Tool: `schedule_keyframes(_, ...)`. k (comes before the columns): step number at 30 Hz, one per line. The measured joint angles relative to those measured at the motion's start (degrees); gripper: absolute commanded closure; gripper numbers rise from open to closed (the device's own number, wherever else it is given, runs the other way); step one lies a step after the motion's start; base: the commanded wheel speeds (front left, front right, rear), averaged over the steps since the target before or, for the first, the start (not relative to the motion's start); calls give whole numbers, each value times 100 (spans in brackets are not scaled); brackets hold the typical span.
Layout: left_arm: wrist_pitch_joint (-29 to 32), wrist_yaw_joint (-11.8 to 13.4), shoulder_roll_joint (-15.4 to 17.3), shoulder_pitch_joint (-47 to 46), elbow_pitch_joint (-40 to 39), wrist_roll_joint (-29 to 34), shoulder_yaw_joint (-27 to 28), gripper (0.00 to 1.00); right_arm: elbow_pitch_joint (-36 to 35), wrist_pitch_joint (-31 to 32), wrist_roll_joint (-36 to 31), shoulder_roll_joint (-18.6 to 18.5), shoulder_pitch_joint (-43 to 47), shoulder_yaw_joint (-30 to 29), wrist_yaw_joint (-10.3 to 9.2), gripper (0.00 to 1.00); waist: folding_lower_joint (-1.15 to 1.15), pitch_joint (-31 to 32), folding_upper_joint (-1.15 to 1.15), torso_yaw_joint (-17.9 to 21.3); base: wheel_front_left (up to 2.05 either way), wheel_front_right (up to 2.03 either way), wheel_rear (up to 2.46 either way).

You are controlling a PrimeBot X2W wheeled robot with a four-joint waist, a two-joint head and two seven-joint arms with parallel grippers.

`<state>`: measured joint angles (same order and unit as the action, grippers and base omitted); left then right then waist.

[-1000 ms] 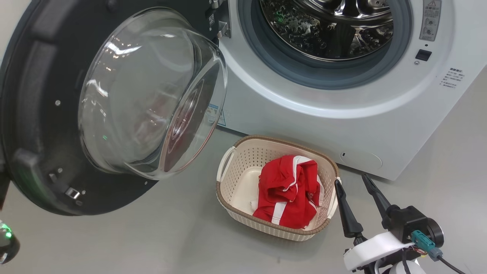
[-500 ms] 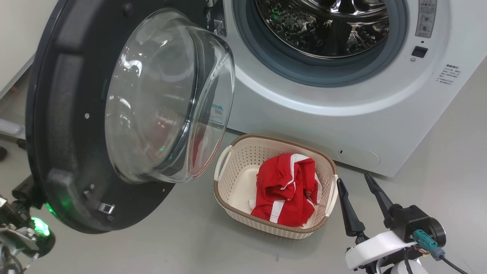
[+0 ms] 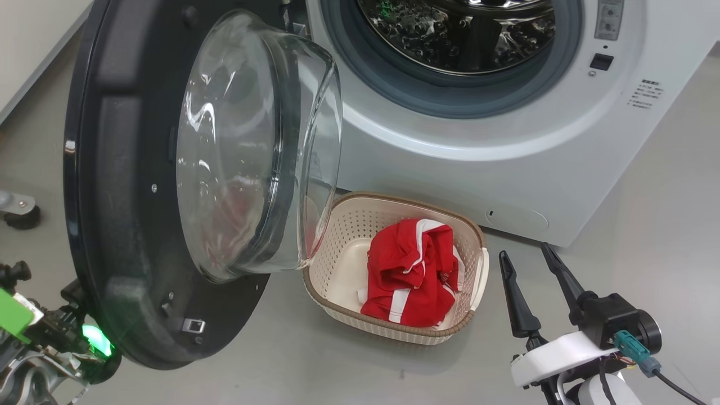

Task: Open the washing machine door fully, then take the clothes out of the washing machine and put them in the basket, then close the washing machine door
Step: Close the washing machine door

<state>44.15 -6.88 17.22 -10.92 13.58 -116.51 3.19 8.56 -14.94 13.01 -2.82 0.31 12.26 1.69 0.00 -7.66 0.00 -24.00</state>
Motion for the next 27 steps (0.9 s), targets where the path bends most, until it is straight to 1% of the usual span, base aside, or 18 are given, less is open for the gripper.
schedule_keyframes(14, 460, 0, -227, 271, -836, 8, -113, 100, -141, 0, -15, 1, -173, -19, -7, 0, 0, -117, 0, 514, 0, 0, 0)
schedule_keyframes(24, 658, 0, -341, 364, -1201, 63, -137, 100, -176, 0, 9, 1, -231, 9, -15, 0, 0, -188, 0, 1057, 0, 0, 0)
schedule_keyframes(25, 715, 0, -367, 364, -1269, 74, -158, 100, -182, -1, 36, 1, -244, 36, -33, 0, 0, -208, 0, 1178, 0, 0, 0)
schedule_keyframes(27, 738, -1, -416, 364, -1317, 79, -162, 100, -204, -1, 89, 1, -261, 73, -34, 0, 0, -227, 0, 1298, 0, 0, 0)
